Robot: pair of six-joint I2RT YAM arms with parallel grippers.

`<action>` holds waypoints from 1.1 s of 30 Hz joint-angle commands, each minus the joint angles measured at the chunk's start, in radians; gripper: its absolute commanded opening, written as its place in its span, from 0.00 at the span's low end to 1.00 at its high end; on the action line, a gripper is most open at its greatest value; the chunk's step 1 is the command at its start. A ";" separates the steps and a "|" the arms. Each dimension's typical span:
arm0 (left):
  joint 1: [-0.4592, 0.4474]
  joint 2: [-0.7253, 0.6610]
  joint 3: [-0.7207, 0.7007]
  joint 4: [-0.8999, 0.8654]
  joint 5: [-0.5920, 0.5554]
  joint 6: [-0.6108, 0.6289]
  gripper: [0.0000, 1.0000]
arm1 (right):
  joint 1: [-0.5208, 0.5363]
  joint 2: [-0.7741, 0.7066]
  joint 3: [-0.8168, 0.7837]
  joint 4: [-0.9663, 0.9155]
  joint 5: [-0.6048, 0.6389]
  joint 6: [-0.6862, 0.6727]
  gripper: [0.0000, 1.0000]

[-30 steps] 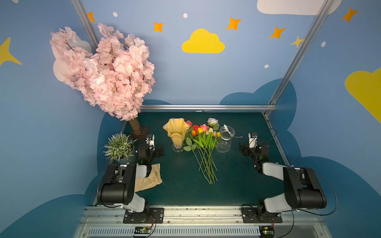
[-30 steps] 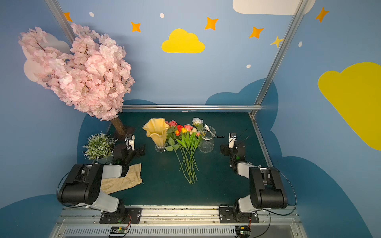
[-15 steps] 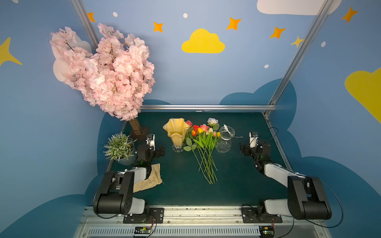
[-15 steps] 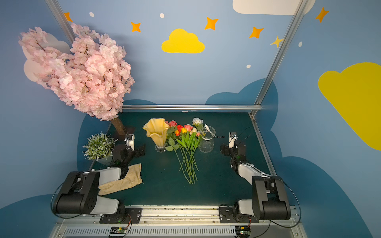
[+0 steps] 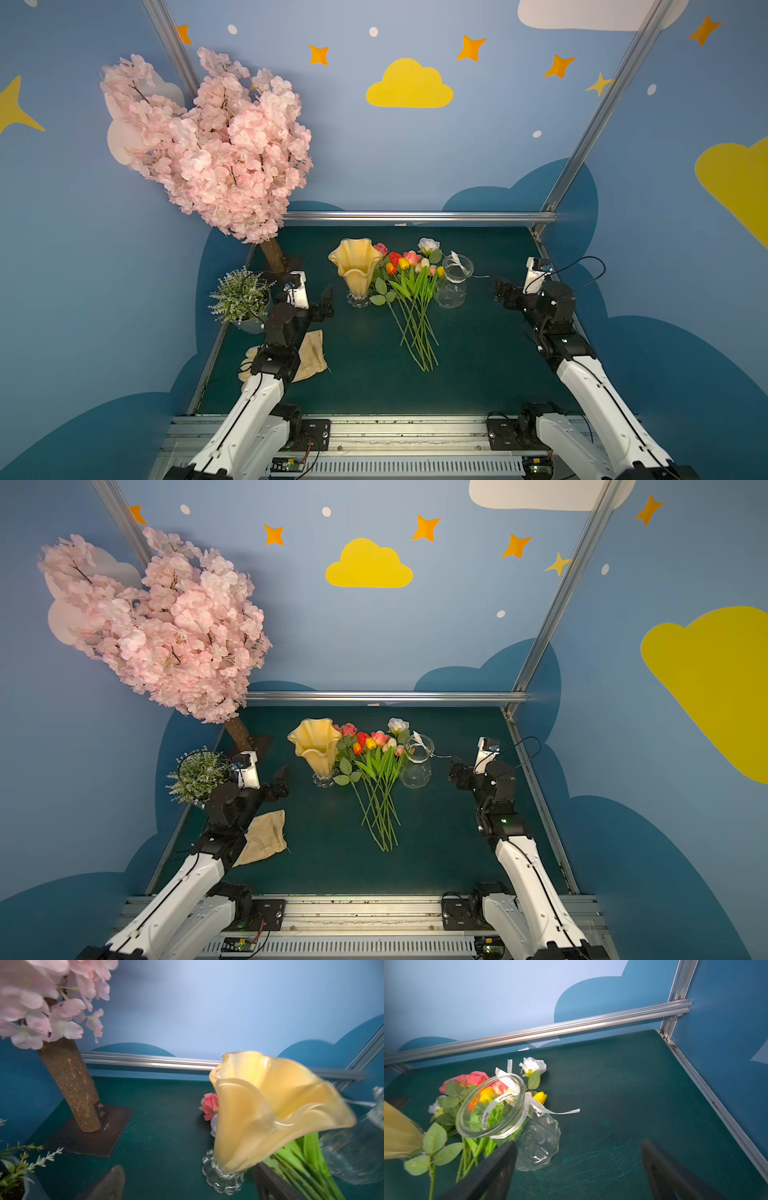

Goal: Arrange the flowers in different vases according to their variety
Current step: Pick up the flower at the center of the board.

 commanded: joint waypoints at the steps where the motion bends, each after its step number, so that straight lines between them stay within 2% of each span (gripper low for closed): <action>1: -0.005 -0.159 -0.040 -0.203 0.011 -0.240 1.00 | -0.005 -0.071 0.001 -0.204 -0.016 0.154 0.98; 3: -0.005 -0.267 -0.068 -0.220 0.041 -0.270 1.00 | -0.020 -0.126 -0.030 -0.251 0.015 0.238 0.98; 6: -0.005 -0.377 -0.077 -0.265 0.125 -0.235 1.00 | -0.050 -0.190 -0.048 -0.277 -0.065 0.247 0.98; 8: -0.005 -0.400 -0.087 -0.265 0.136 -0.244 1.00 | -0.053 -0.194 -0.042 -0.283 -0.149 0.233 0.98; 11: -0.005 -0.393 -0.096 -0.252 0.157 -0.263 1.00 | -0.044 -0.151 -0.037 -0.260 -0.344 0.223 0.94; 14: -0.005 -0.370 -0.113 -0.245 0.119 -0.335 1.00 | 0.007 -0.078 -0.017 -0.252 -0.418 0.246 0.89; 20: -0.005 -0.314 -0.130 -0.252 0.047 -0.429 1.00 | 0.170 0.057 0.030 -0.230 -0.362 0.289 0.81; 23: 0.000 -0.217 -0.099 -0.271 0.039 -0.447 1.00 | 0.259 0.129 0.050 -0.202 -0.324 0.318 0.70; 28: 0.005 0.035 -0.037 -0.230 0.108 -0.466 1.00 | 0.393 0.267 0.123 -0.181 -0.247 0.366 0.52; 33: 0.005 0.218 0.032 -0.223 0.203 -0.449 1.00 | 0.508 0.418 0.211 -0.184 -0.159 0.395 0.47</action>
